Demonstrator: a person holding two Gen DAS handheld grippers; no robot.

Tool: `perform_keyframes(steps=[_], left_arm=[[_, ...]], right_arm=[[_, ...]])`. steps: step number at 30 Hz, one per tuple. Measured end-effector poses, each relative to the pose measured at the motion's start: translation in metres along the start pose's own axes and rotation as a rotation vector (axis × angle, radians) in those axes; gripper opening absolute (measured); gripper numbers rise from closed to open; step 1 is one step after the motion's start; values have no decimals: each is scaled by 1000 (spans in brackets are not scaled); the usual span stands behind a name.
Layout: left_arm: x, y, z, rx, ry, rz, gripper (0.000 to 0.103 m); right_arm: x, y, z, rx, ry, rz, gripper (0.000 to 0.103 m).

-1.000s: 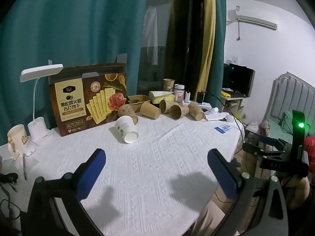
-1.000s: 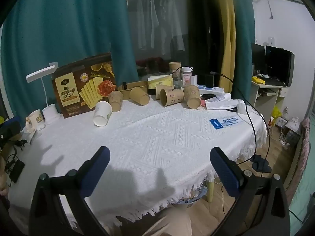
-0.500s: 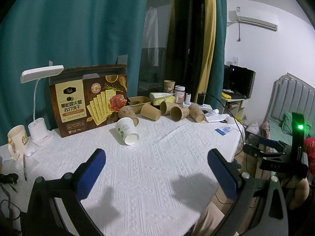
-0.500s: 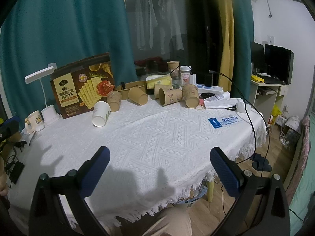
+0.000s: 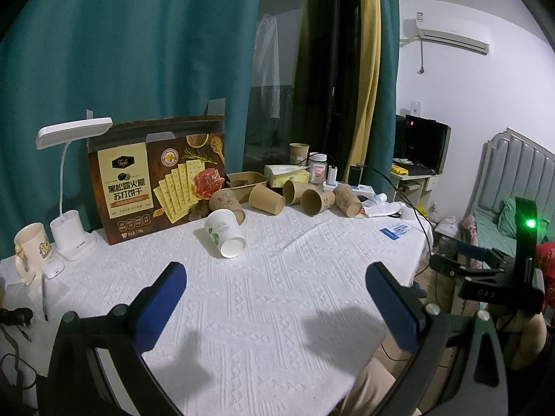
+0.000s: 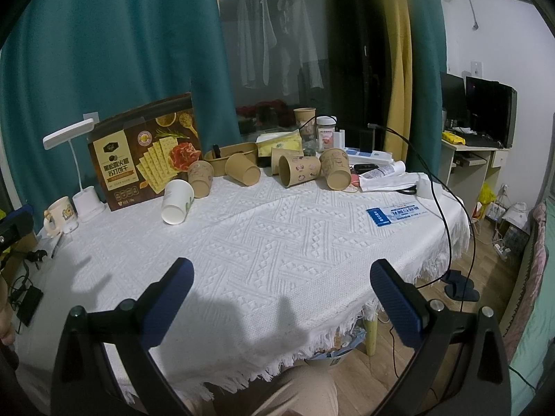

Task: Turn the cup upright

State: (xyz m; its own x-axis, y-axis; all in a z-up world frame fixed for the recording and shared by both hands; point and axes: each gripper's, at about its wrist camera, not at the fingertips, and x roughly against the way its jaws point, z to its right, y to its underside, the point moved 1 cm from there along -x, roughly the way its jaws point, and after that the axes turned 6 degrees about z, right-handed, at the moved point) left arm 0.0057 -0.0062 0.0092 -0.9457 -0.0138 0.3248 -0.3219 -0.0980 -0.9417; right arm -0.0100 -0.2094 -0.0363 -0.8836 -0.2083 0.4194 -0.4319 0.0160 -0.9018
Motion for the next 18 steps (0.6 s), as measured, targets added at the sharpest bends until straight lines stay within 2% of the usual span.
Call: perform_keyframes(steps=[18], left_arm=[[-8, -6, 1, -19, -17, 4, 103]], right_arm=[[0, 0, -1, -3, -2, -1, 101]])
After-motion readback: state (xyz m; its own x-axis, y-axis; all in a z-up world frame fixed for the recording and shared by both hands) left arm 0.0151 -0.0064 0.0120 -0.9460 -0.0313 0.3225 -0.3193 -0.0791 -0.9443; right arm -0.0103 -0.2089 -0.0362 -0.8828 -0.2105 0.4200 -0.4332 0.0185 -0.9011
